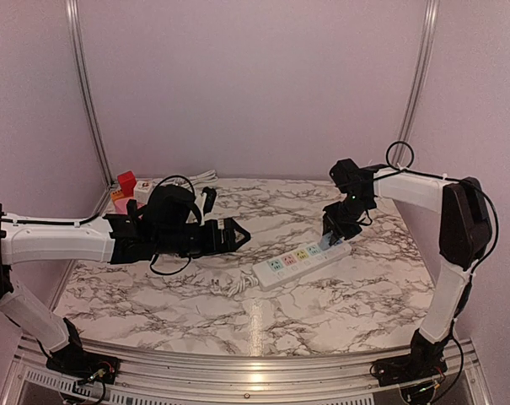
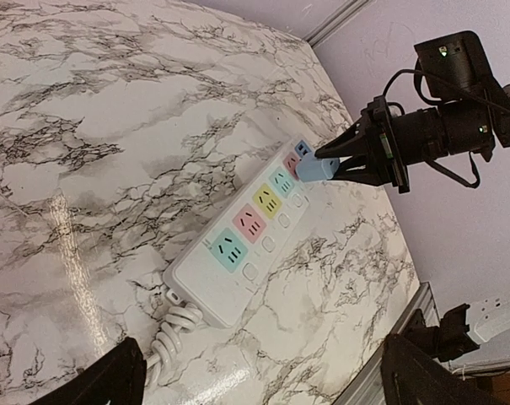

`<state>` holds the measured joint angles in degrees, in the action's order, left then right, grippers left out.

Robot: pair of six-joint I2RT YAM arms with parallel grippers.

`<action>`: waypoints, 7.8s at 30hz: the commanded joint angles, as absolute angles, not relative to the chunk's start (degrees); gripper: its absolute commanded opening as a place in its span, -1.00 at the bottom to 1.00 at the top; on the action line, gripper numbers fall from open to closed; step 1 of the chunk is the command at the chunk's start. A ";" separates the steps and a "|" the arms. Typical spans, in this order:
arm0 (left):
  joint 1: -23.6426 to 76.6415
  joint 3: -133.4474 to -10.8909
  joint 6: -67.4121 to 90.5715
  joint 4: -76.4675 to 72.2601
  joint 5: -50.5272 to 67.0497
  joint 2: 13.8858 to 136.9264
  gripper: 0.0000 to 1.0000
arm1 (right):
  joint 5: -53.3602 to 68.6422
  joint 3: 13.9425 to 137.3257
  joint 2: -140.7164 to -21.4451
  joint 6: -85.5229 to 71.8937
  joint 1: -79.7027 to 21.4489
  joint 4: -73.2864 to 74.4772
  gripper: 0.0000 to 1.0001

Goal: Insert the plug
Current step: Insert the socket into the socket slot.

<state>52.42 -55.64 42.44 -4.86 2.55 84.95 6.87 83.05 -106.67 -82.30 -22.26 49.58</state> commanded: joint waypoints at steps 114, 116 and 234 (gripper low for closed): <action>51.84 -55.11 45.07 -9.75 6.86 88.61 0.98 | 5.71 79.20 -103.13 -81.09 -23.85 46.42 -1.00; 51.85 -55.02 45.07 -9.75 6.90 88.59 0.98 | 5.71 78.88 -103.39 -80.95 -23.69 46.15 -1.00; 50.80 -53.89 44.57 -9.75 7.36 87.66 0.98 | -19.16 105.58 -116.78 -80.25 -25.30 70.58 0.36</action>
<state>50.94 -53.01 45.84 -8.97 8.05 89.21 -10.26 102.69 -121.82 -81.82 -23.07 71.00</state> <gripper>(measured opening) 0.989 0.679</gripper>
